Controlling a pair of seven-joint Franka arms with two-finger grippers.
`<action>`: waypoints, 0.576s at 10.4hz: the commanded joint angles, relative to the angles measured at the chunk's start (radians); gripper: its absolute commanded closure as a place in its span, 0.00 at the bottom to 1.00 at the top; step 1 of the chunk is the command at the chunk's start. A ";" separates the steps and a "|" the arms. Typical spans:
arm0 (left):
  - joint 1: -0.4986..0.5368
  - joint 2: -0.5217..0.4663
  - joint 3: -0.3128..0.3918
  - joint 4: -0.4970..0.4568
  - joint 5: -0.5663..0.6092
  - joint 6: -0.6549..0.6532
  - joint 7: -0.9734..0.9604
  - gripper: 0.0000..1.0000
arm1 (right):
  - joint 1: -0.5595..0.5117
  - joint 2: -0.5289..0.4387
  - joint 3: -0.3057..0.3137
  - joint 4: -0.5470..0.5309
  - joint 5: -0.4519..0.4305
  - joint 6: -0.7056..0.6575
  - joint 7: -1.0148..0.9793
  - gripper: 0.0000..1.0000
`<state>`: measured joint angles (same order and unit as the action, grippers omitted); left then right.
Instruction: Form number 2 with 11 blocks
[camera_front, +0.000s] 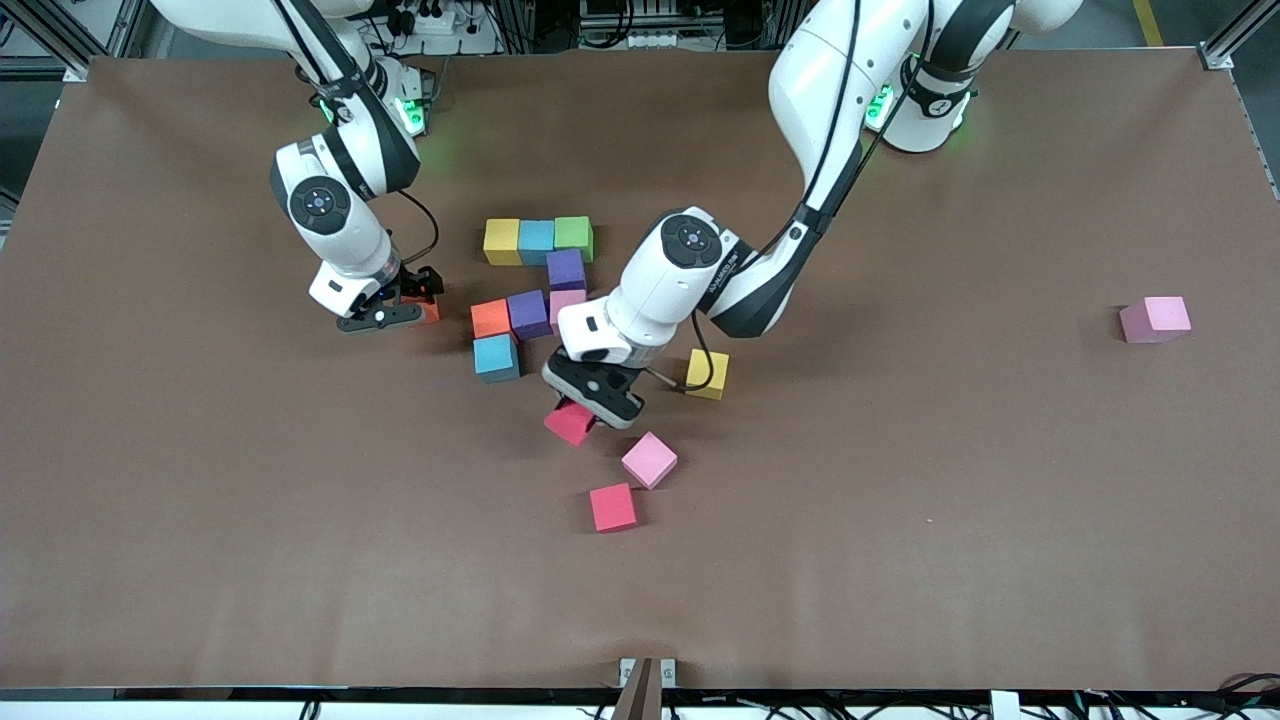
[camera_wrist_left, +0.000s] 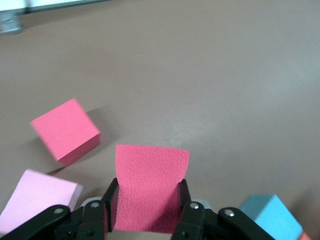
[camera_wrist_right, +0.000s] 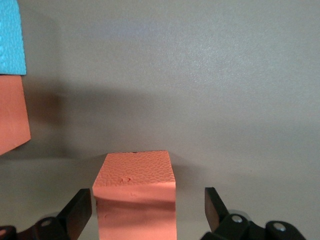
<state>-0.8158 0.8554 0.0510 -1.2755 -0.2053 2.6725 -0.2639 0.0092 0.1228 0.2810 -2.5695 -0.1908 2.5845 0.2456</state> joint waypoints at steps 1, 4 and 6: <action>-0.063 -0.001 0.108 0.001 0.071 -0.084 -0.266 1.00 | -0.018 -0.032 0.009 -0.037 0.022 0.022 -0.028 0.03; -0.065 -0.006 0.145 0.022 0.142 -0.242 -0.600 1.00 | -0.020 -0.031 0.007 -0.084 0.022 0.109 -0.025 1.00; -0.106 -0.009 0.161 0.024 0.144 -0.292 -0.778 1.00 | -0.018 -0.031 0.007 -0.086 0.022 0.114 -0.026 1.00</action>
<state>-0.8796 0.8552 0.1821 -1.2582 -0.0859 2.4252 -0.9103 0.0087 0.1117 0.2785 -2.6190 -0.1907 2.6700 0.2453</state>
